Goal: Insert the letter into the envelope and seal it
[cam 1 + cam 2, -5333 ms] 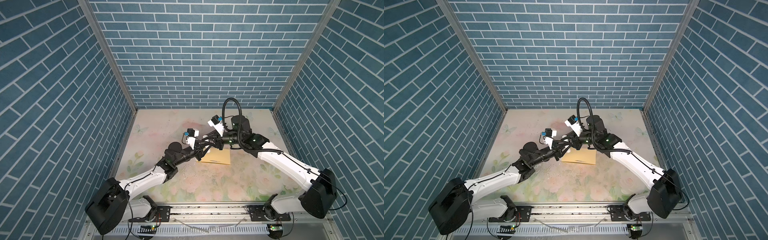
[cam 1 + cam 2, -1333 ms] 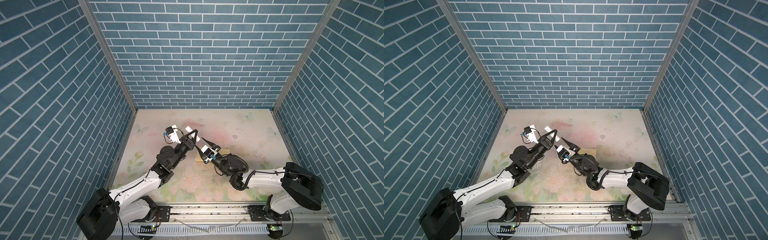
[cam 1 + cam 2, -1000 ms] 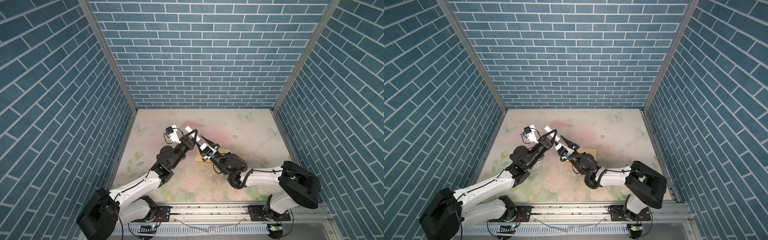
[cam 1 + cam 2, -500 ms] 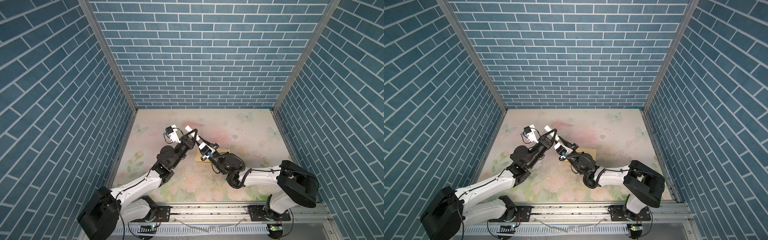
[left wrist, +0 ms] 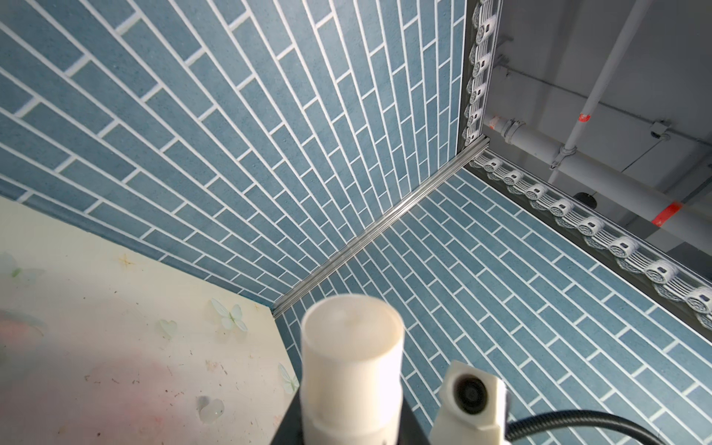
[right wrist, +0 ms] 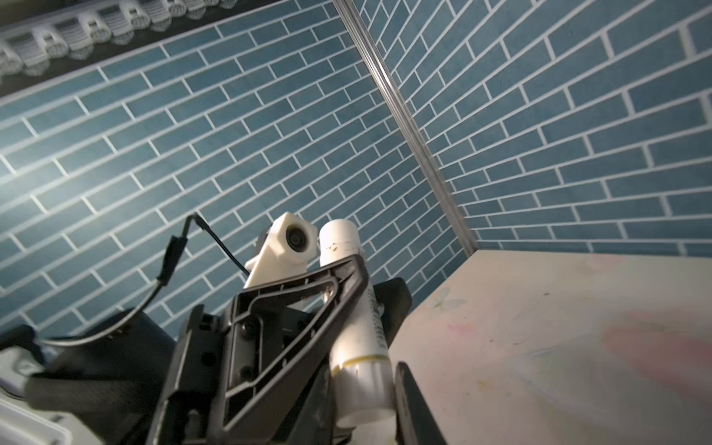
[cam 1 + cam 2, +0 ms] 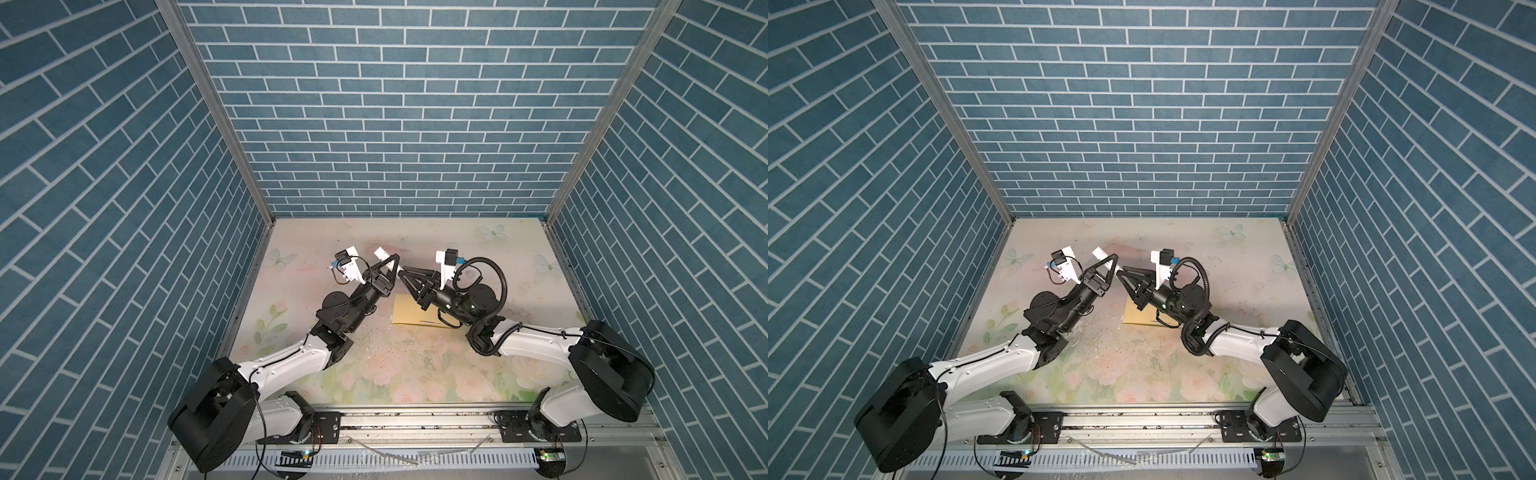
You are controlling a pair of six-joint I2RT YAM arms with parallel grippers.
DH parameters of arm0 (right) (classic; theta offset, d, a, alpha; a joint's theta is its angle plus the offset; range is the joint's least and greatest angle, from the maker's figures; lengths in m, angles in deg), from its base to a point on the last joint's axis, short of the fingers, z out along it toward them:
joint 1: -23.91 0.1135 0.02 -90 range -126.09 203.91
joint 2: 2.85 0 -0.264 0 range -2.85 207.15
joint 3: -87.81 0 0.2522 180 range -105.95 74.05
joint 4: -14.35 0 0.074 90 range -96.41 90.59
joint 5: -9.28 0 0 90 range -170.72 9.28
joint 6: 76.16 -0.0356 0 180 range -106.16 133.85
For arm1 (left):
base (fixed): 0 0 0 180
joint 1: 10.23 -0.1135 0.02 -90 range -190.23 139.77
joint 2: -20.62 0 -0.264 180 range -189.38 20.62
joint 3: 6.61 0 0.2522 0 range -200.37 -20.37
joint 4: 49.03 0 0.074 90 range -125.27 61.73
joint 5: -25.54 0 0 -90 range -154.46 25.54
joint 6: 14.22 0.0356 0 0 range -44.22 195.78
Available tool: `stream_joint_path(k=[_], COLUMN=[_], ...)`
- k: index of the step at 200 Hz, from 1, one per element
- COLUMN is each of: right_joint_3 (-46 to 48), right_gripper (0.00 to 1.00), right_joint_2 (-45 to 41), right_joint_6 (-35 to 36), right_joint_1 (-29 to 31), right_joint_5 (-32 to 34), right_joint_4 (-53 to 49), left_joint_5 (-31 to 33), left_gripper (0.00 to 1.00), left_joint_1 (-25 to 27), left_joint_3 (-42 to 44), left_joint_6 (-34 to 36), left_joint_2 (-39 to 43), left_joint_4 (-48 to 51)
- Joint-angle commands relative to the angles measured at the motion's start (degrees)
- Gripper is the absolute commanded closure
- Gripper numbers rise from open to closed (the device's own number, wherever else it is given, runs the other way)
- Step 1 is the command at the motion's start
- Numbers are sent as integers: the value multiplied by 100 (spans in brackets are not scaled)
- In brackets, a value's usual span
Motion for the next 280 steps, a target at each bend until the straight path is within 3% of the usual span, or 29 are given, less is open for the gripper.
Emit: stream_joint_path(k=[1,29,54,83,105,132,160,208,280], right_joint_3=[-411,-464,-275,-132,10,498,743,567,145], right_gripper=[100,100,78,53,43,37,36,44,54], right_joint_2=[230,253,-126,-983,-1398,-1274,-778,65,461], right_joint_6=[-2009,-1904,-884,1721,4172,6274,7737,8726,8932], right_joint_1=[-358,-362,-354,-114,446,910,1322,1751,1861], right_joint_5=[495,306,374,562,1306,1770,2299,2980,3377], right_joint_4=[938,882,434,-1004,-1818,-1200,-358,772,915], left_joint_5=[-313,-227,-97,-1,76,186,263,294,277], left_gripper=[100,100,100,100,100,100,100,100,100], left_joint_1=[88,104,105,100,99,96,96,96,96], left_joint_3=[69,68,55,-31,-93,-193,-278,-289,-269], left_joint_6=[336,337,175,-41,-169,-306,-359,-396,-449], left_joint_2=[80,161,227,331,436,611,777,833,821], left_joint_4=[-222,-29,103,476,788,1277,1723,1860,1833])
